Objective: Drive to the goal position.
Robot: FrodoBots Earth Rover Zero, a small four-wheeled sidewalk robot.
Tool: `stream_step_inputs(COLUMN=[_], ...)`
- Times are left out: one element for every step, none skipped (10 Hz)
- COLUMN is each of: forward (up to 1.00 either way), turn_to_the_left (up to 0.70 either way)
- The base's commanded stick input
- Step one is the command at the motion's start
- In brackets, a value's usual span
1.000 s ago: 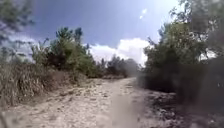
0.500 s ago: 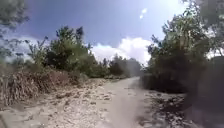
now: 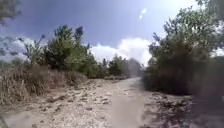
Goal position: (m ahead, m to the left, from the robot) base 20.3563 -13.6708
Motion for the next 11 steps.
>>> stream_step_inputs(forward=[0.6, 0.6, 0.6, 0.6, 0.6, 0.6, 0.6, 0.6, 0.6, 0.6, 0.6], turn_to_the_left=[0.01, 0.01, 0.01, 0.01, 0.01, 0.01, 0.01, 0.01, 0.01, 0.01, 0.01])
